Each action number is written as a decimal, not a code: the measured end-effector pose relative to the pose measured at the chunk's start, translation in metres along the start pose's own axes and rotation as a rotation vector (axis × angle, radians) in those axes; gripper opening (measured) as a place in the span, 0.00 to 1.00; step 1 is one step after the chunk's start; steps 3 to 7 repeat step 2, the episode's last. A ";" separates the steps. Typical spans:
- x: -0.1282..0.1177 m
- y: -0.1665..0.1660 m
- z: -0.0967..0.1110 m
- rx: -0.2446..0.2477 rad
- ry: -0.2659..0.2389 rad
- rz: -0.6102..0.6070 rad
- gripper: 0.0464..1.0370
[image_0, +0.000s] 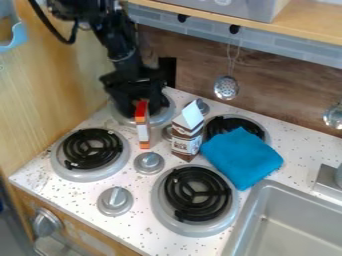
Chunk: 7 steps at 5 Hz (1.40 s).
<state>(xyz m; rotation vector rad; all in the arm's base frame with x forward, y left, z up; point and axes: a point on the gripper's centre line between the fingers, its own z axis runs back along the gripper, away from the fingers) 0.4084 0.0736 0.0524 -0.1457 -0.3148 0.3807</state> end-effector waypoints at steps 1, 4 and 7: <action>-0.005 -0.002 0.010 -0.006 -0.010 -0.004 0.97; -0.019 -0.001 0.023 -0.006 -0.005 -0.046 0.97; -0.019 -0.001 0.023 -0.006 -0.005 -0.046 0.97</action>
